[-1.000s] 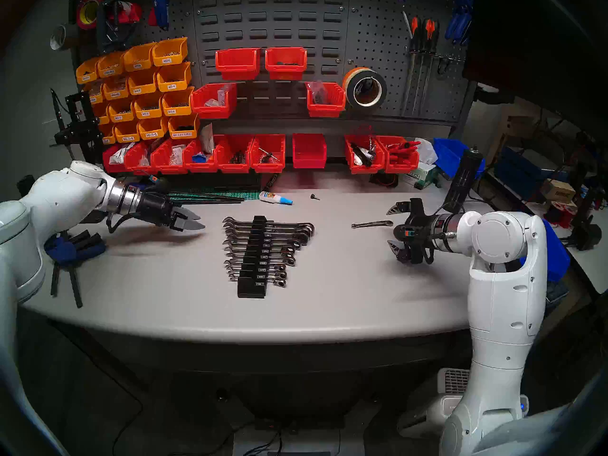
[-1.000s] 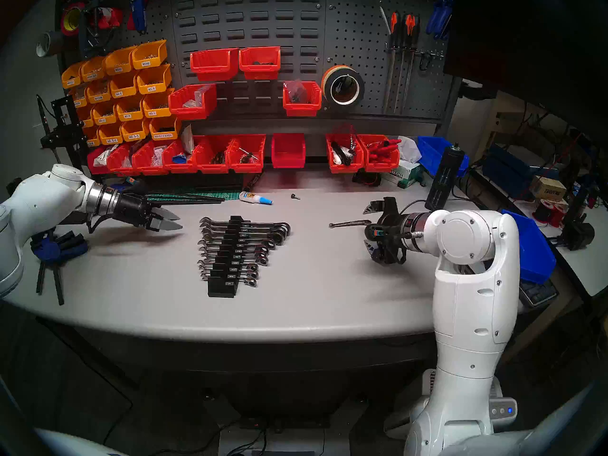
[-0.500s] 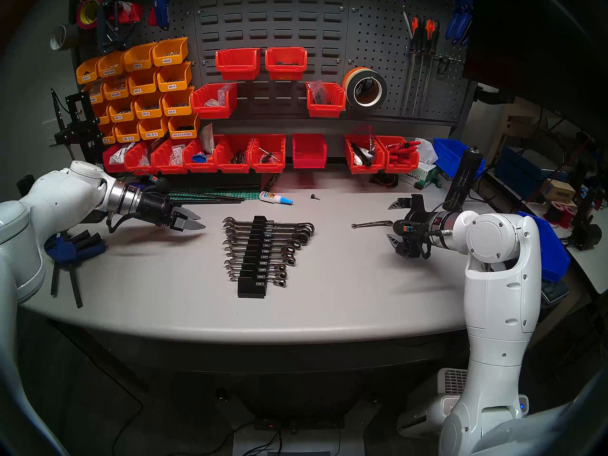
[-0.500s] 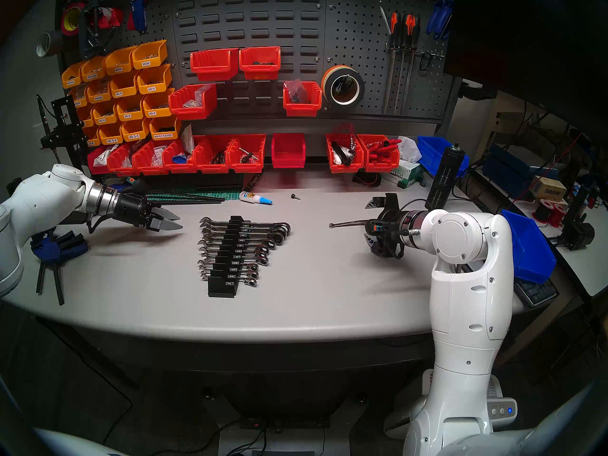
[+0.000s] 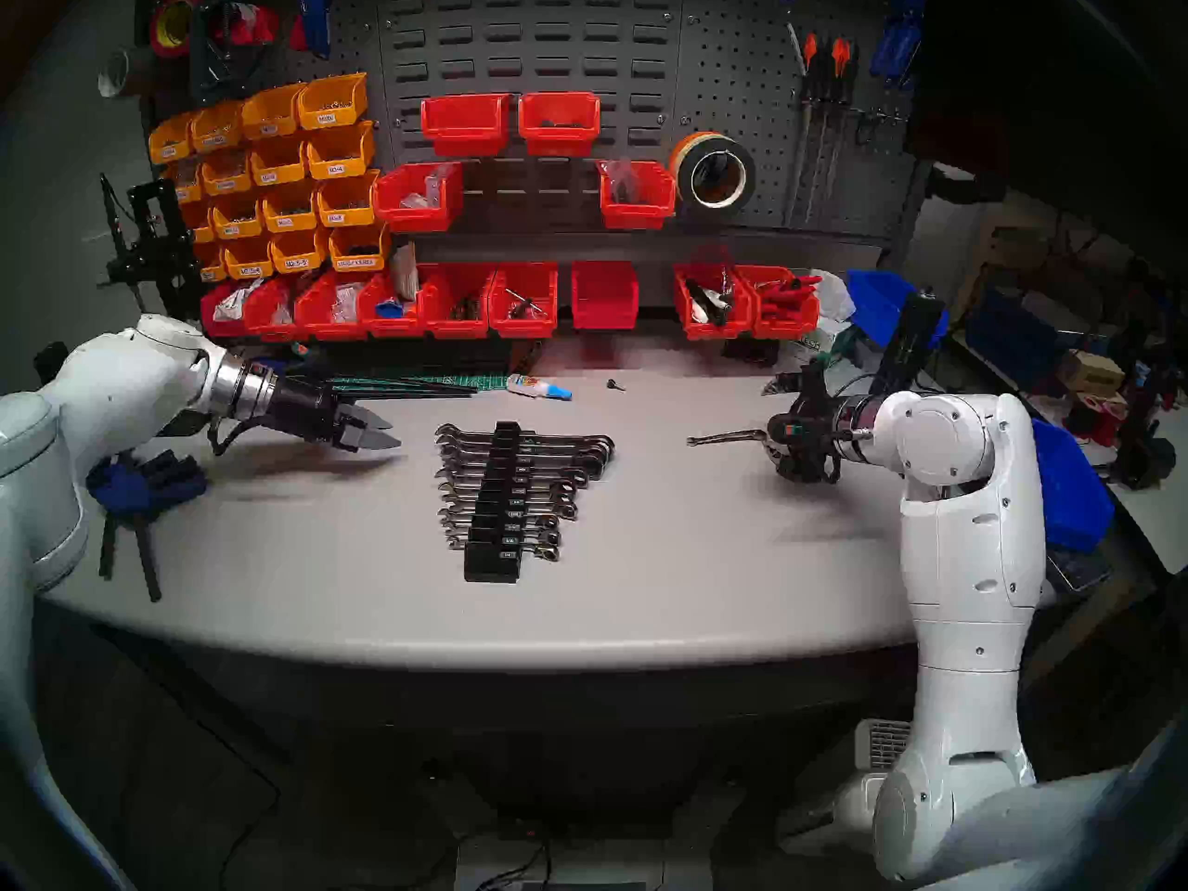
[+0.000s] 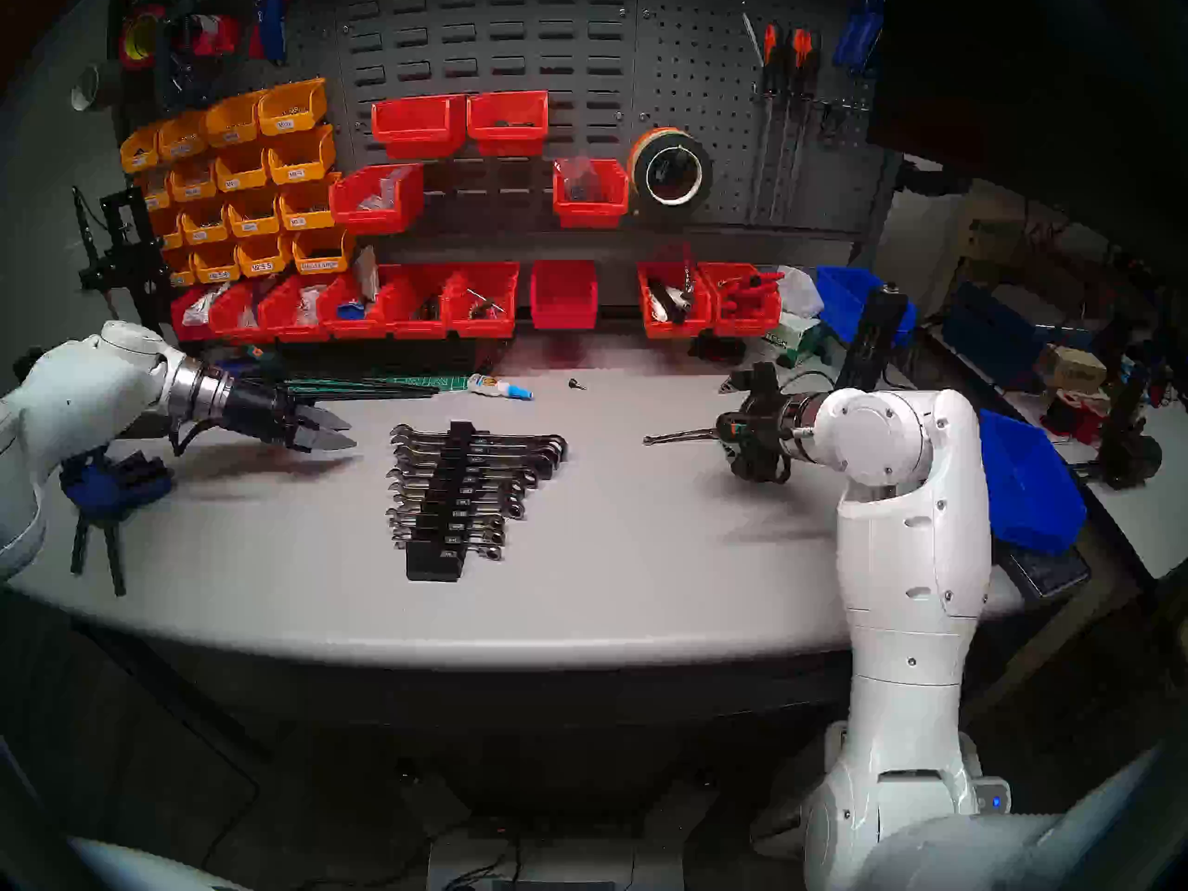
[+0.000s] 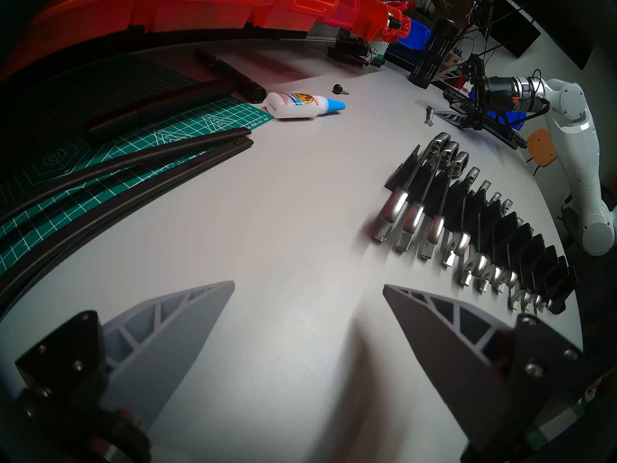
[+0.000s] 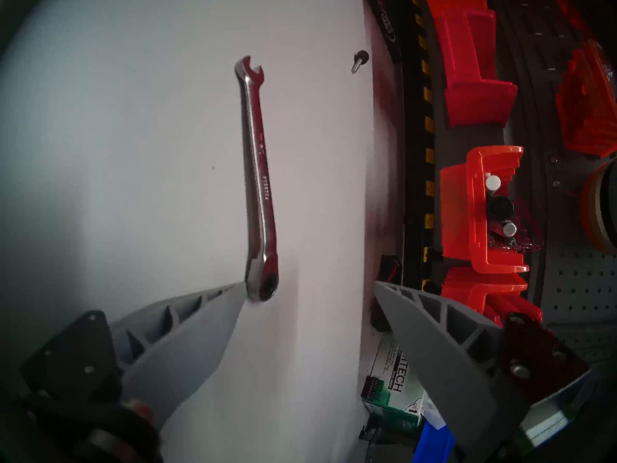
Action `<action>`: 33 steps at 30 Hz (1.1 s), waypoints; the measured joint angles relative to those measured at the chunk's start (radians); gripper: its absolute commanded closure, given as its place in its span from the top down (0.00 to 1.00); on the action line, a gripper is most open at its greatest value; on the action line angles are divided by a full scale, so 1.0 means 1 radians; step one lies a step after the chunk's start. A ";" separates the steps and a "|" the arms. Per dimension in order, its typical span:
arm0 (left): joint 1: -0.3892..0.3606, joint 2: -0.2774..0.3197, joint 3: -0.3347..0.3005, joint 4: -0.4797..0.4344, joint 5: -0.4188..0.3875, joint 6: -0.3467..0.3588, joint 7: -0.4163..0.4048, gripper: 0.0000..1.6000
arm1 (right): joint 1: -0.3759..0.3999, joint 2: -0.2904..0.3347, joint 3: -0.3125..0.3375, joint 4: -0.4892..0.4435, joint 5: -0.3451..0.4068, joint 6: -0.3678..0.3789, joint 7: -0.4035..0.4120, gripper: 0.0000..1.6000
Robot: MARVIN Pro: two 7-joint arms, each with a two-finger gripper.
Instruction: Put the wrenches on the table into the correct slot in the case
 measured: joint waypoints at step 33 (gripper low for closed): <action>0.000 0.000 0.000 0.000 0.000 0.000 -0.001 1.00 | 0.097 -0.011 -0.093 0.025 -0.071 0.025 0.119 1.00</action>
